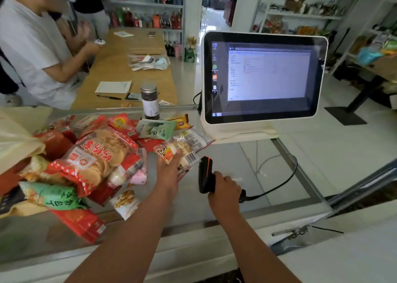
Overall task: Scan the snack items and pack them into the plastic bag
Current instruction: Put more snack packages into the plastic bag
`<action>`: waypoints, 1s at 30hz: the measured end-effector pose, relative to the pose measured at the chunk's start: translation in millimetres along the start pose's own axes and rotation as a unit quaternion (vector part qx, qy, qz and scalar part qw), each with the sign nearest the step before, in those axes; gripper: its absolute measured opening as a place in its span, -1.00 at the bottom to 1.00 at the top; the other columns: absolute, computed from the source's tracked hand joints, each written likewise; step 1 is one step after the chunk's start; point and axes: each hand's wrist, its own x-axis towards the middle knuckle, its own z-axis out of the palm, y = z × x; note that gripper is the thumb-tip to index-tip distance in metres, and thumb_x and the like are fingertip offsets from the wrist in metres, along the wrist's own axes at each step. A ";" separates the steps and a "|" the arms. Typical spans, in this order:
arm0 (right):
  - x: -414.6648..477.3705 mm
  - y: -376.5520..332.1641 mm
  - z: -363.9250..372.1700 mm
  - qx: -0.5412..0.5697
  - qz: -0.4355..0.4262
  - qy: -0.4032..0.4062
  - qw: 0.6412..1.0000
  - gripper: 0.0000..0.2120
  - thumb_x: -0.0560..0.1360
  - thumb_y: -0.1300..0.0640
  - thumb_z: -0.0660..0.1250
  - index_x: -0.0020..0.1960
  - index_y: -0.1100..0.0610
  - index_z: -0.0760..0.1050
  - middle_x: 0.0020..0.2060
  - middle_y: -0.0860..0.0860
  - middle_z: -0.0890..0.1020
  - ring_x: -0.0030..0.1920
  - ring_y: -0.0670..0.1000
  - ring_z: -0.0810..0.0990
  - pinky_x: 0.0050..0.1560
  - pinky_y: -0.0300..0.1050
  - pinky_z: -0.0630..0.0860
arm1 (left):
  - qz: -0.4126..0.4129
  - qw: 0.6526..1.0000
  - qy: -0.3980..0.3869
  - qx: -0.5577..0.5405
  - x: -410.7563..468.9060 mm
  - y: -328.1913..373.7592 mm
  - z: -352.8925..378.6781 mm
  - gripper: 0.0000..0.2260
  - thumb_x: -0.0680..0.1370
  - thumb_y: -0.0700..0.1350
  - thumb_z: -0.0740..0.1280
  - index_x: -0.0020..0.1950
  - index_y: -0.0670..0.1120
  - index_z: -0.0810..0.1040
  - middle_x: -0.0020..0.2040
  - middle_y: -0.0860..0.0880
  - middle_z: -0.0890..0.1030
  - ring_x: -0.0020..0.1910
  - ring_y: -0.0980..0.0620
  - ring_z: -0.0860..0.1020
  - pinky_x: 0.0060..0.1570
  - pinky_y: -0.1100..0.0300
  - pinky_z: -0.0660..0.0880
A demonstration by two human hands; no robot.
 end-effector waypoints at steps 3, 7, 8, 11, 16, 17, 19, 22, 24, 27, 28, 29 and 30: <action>7.0 1.7 -7.6 0.017 -0.005 -0.016 1.000 -0.64 0.43 0.22 0.34 0.20 0.11 0.39 0.02 0.10 0.53 0.05 0.12 0.54 0.12 0.05 0.48 | 0.014 1.000 0.023 -0.004 4.6 -1.8 -3.8 -0.66 0.57 -0.11 0.36 0.32 -0.02 0.42 0.20 -0.07 0.61 0.12 -0.08 0.62 -0.10 0.10 0.60; 9.6 2.8 -23.9 0.091 -0.025 -0.007 0.995 -0.79 0.38 0.15 0.38 -0.01 0.12 0.45 -0.15 0.08 0.55 -0.14 0.08 0.57 -0.12 -0.04 0.55 | 0.021 0.999 0.037 -0.006 6.1 -1.5 -5.0 -0.64 0.59 -0.09 0.33 0.37 -0.04 0.39 0.22 -0.09 0.60 0.12 -0.07 0.61 -0.20 0.17 0.58; 9.7 3.2 -28.3 0.094 -0.028 -0.012 0.995 -0.83 0.38 0.14 0.36 -0.06 0.12 0.45 -0.19 0.07 0.56 -0.18 0.07 0.57 -0.16 -0.06 0.54 | 0.025 0.999 0.032 -0.002 6.0 -2.6 -4.3 -0.66 0.60 -0.09 0.31 0.37 -0.04 0.39 0.21 -0.10 0.60 0.12 -0.08 0.61 -0.21 0.18 0.58; 6.9 5.0 -41.1 0.114 -0.028 -0.032 0.993 -0.87 0.40 0.08 0.35 -0.10 0.08 0.45 -0.24 0.01 0.58 -0.22 0.01 0.56 -0.25 -0.16 0.48 | 0.042 0.999 0.026 0.003 4.5 -7.9 -2.5 -0.69 0.62 -0.09 0.27 0.37 -0.04 0.39 0.21 -0.10 0.60 0.12 -0.10 0.60 -0.21 0.15 0.58; -1.4 8.6 -55.1 0.166 -0.013 -0.049 0.985 -0.84 0.39 0.03 0.40 -0.26 -0.02 0.42 -0.40 -0.11 0.51 -0.35 -0.16 0.49 -0.35 -0.33 0.33 | 0.093 0.995 0.012 0.032 2.3 -18.3 -11.5 -0.68 0.62 -0.09 0.26 0.38 -0.03 0.38 0.18 -0.04 0.60 0.09 -0.03 0.62 -0.24 0.20 0.60; -2.7 7.6 -56.8 0.171 -0.013 -0.054 0.984 -0.84 0.39 0.04 0.41 -0.27 -0.02 0.43 -0.41 -0.11 0.51 -0.35 -0.17 0.49 -0.35 -0.34 0.32 | 0.094 0.995 0.010 0.031 2.4 -18.7 -12.8 -0.68 0.62 -0.08 0.26 0.37 -0.03 0.39 0.19 -0.04 0.61 0.10 -0.03 0.62 -0.20 0.17 0.61; -3.8 5.1 -58.3 0.183 -0.010 -0.064 0.981 -0.85 0.39 0.05 0.42 -0.26 -0.02 0.45 -0.42 -0.11 0.52 -0.35 -0.16 0.51 -0.35 -0.35 0.32 | 0.095 0.995 0.006 0.032 3.5 -19.1 -14.1 -0.68 0.61 -0.06 0.27 0.37 -0.03 0.40 0.19 -0.04 0.61 0.11 -0.03 0.62 -0.14 0.11 0.60; -5.2 1.3 -59.5 0.214 0.002 -0.066 0.975 -0.87 0.38 0.08 0.41 -0.27 0.00 0.47 -0.42 -0.09 0.52 -0.36 -0.14 0.50 -0.35 -0.33 0.32 | 0.097 0.995 0.006 0.037 4.1 -19.5 -15.1 -0.69 0.61 -0.05 0.27 0.35 -0.03 0.41 0.16 -0.02 0.62 0.09 -0.01 0.63 -0.14 0.11 0.60; -6.1 0.3 -60.8 0.229 0.009 -0.063 0.971 -0.86 0.39 0.09 0.41 -0.28 0.01 0.46 -0.43 -0.08 0.51 -0.37 -0.14 0.49 -0.34 -0.32 0.32 | 0.097 0.995 0.002 0.030 2.8 -19.5 -15.3 -0.71 0.62 -0.07 0.26 0.34 -0.03 0.40 0.12 0.01 0.63 0.05 0.02 0.63 -0.19 0.15 0.59; -7.5 0.1 -63.9 0.242 0.012 -0.055 0.969 -0.83 0.39 0.10 0.41 -0.29 -0.01 0.43 -0.44 -0.09 0.50 -0.38 -0.15 0.47 -0.36 -0.33 0.30 | 0.102 0.994 -0.002 0.024 -0.7 -18.8 -14.6 -0.73 0.63 -0.10 0.24 0.33 -0.03 0.37 0.11 0.01 0.61 0.01 0.07 0.63 -0.25 0.24 0.58; -7.5 0.4 -64.2 0.243 0.012 -0.054 0.969 -0.84 0.39 0.10 0.41 -0.29 -0.01 0.44 -0.43 -0.09 0.50 -0.37 -0.15 0.47 -0.37 -0.33 0.30 | 0.105 0.994 -0.002 0.024 -1.6 -18.3 -14.4 -0.74 0.63 -0.10 0.24 0.32 -0.03 0.36 0.10 0.02 0.60 0.00 0.09 0.62 -0.26 0.26 0.58; -7.7 0.2 -64.5 0.242 0.013 -0.053 0.969 -0.85 0.39 0.10 0.41 -0.27 0.00 0.45 -0.43 -0.08 0.51 -0.37 -0.14 0.48 -0.36 -0.33 0.31 | 0.107 0.994 -0.003 0.027 -2.5 -17.7 -14.3 -0.74 0.63 -0.10 0.23 0.32 -0.02 0.36 0.09 0.04 0.60 -0.02 0.11 0.62 -0.27 0.28 0.57; -7.9 0.2 -64.1 0.242 0.015 -0.053 0.969 -0.86 0.39 0.09 0.41 -0.26 0.00 0.46 -0.41 -0.07 0.52 -0.36 -0.14 0.48 -0.35 -0.32 0.32 | 0.107 0.994 -0.004 0.028 -3.2 -17.3 -14.0 -0.75 0.63 -0.11 0.23 0.32 -0.02 0.35 0.08 0.05 0.59 -0.03 0.12 0.61 -0.28 0.29 0.57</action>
